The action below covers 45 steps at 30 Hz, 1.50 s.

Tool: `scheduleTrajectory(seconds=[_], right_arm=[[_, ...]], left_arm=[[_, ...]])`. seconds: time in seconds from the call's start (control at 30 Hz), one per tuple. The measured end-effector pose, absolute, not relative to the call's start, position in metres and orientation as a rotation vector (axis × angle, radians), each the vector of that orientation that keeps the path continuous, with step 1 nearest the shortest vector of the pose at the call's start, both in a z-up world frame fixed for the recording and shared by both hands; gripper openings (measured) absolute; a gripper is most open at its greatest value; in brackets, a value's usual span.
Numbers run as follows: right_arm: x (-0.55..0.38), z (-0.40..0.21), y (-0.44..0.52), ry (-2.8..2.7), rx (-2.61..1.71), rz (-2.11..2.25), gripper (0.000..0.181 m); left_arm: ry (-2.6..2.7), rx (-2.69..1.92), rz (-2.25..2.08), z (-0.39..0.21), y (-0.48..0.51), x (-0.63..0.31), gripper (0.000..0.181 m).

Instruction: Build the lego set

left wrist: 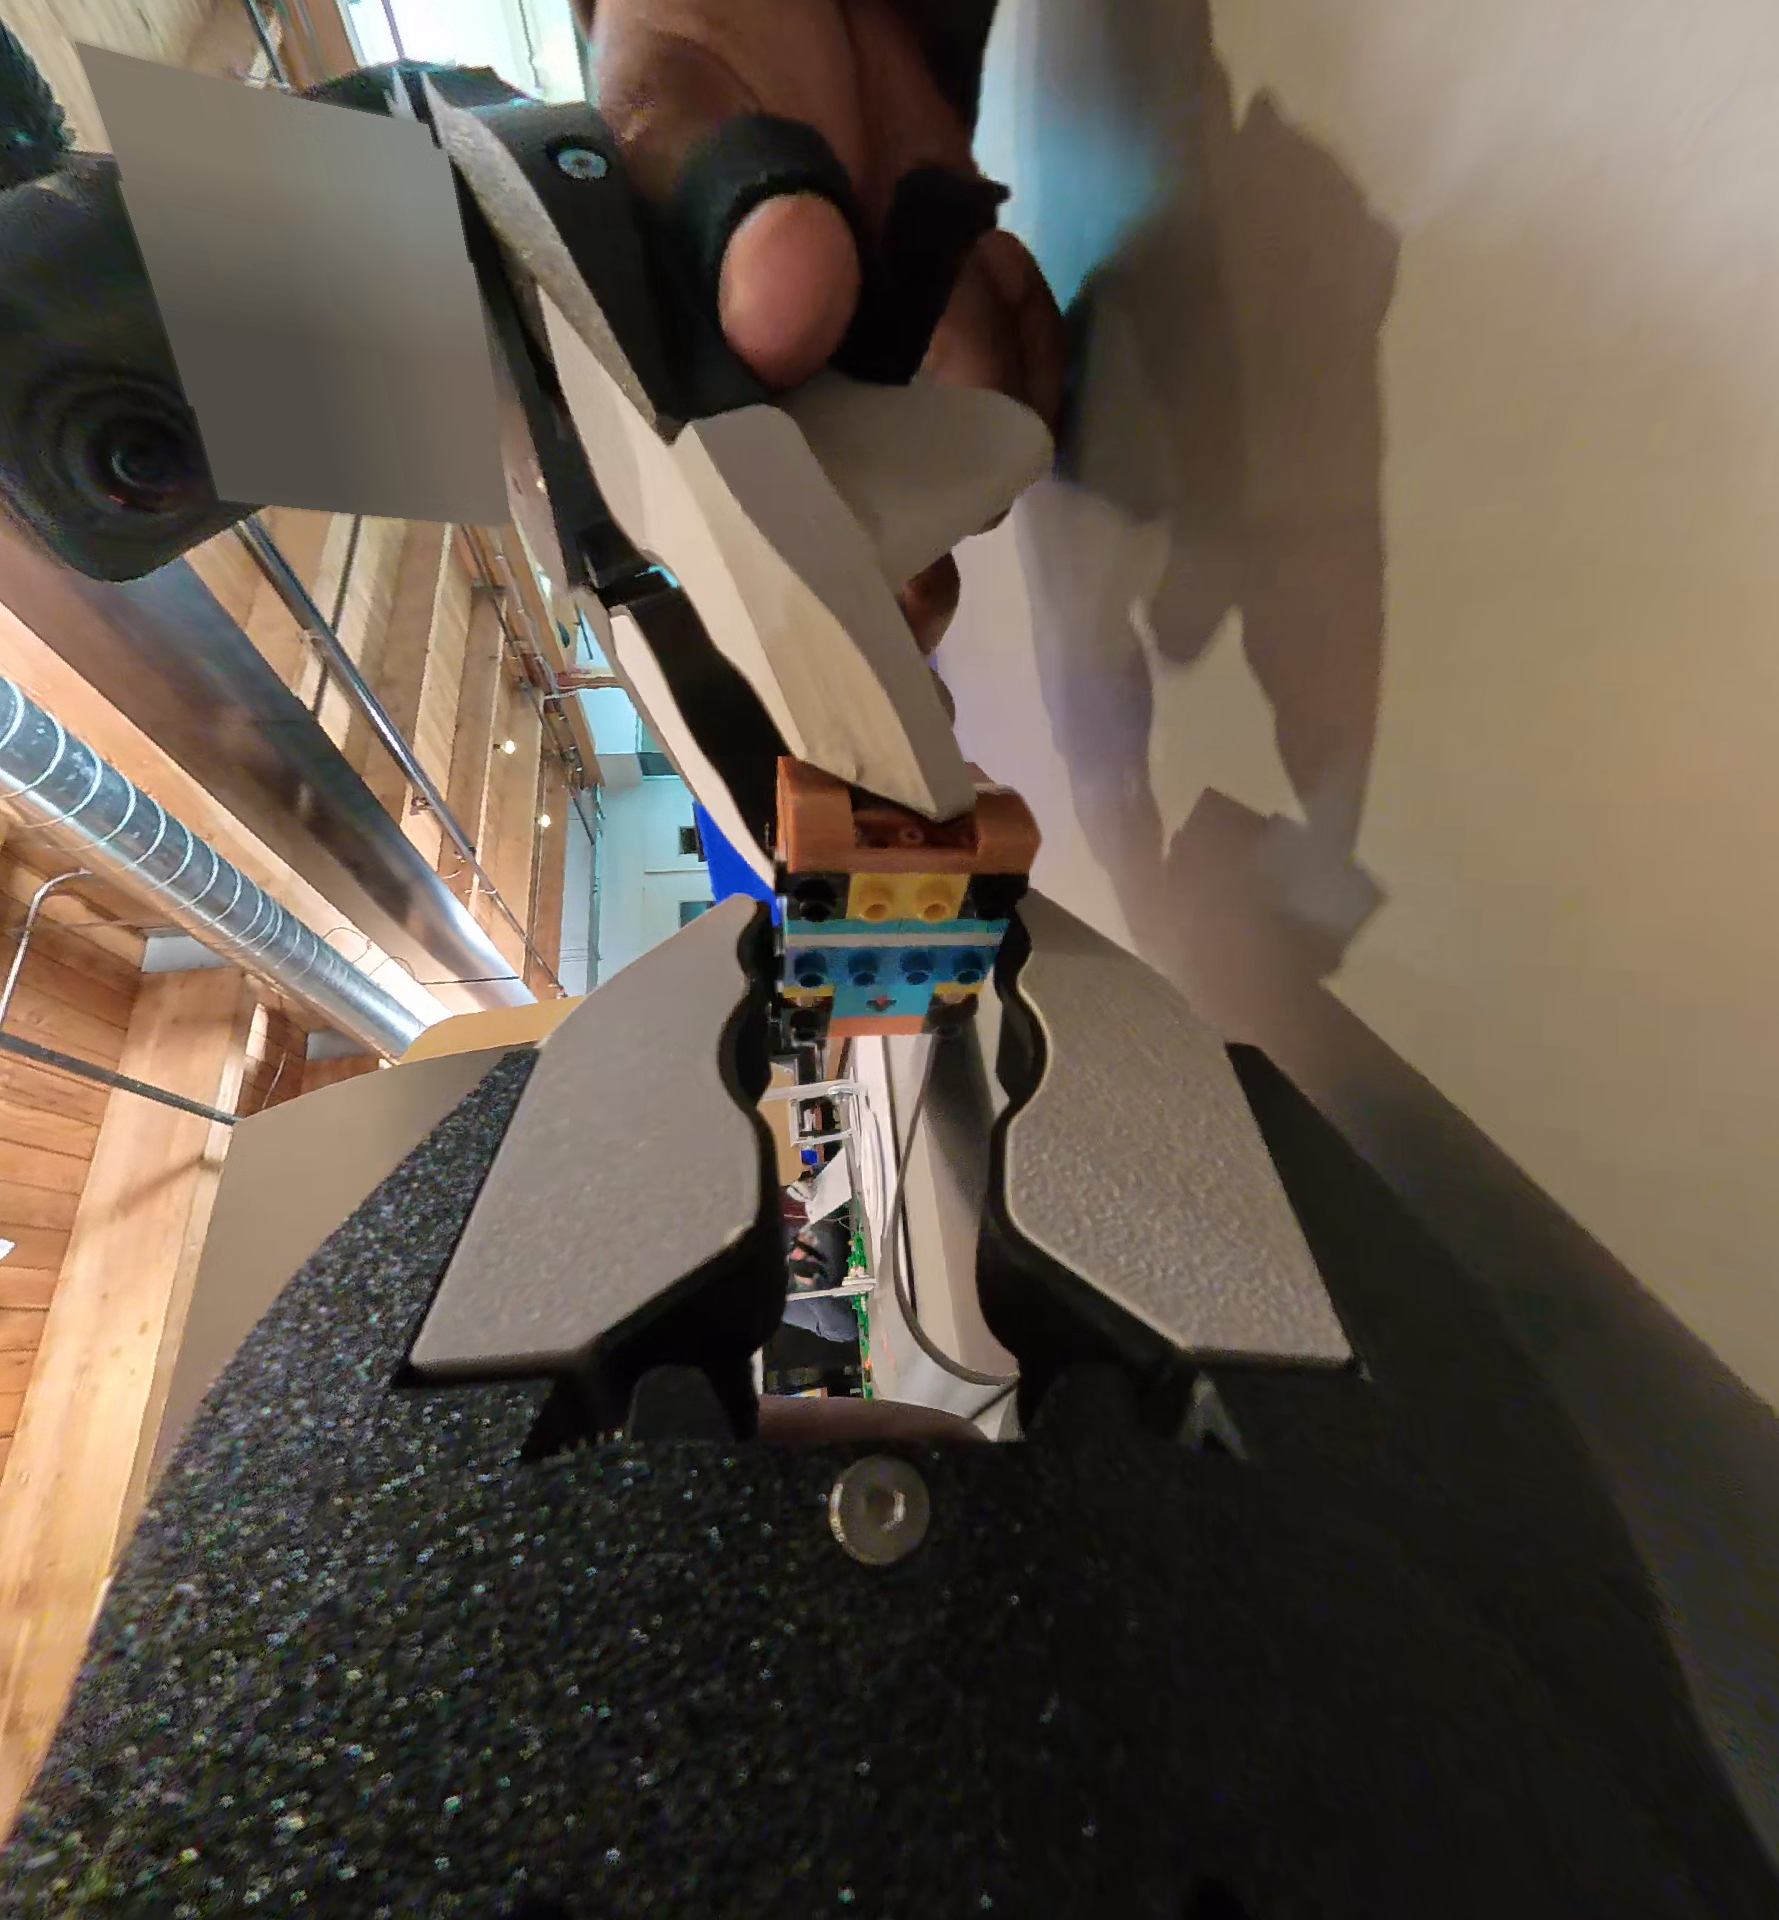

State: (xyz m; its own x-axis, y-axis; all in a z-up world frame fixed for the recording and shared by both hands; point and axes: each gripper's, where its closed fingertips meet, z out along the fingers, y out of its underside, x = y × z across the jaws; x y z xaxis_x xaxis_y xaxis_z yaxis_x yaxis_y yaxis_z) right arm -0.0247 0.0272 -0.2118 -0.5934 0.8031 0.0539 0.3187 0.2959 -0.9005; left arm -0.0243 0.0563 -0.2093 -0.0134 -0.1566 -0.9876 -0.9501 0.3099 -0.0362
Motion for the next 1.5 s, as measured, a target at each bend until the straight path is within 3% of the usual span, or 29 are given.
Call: scheduleTrajectory(seconds=[0.37, 0.57, 0.8, 0.97, 1.1, 1.27, 1.5], right_arm=[[-0.026, -0.223, 0.048, -2.073, -1.119, 1.171, 0.043], [-0.025, -0.239, 0.059, -2.12, -1.219, 1.034, 0.043], [-0.021, -0.25, 0.064, -2.182, -1.232, 0.932, 0.045], [-0.01, -0.247, 0.069, -2.213, -1.185, 0.992, 0.064], [0.001, -0.243, 0.075, -2.234, -1.111, 1.04, 0.069], [-0.002, -0.227, 0.09, -2.102, -1.034, 1.09, 0.065], [-0.031, -0.219, 0.14, -1.809, -1.166, 0.837, 0.053]], left_arm=[[1.472, -1.156, 0.815, -0.215, 0.052, -0.034, 0.05], [1.203, -1.311, 0.563, -0.194, 0.055, -0.052, 0.051], [1.054, -1.43, 0.586, -0.192, 0.066, -0.084, 0.05], [0.983, -1.457, 0.56, -0.191, 0.069, -0.092, 0.05], [0.891, -1.459, 0.53, -0.183, 0.07, -0.101, 0.049], [0.726, -1.46, 0.521, -0.171, 0.072, -0.124, 0.049], [0.527, -1.515, 0.537, -0.168, 0.073, -0.153, 0.049]])
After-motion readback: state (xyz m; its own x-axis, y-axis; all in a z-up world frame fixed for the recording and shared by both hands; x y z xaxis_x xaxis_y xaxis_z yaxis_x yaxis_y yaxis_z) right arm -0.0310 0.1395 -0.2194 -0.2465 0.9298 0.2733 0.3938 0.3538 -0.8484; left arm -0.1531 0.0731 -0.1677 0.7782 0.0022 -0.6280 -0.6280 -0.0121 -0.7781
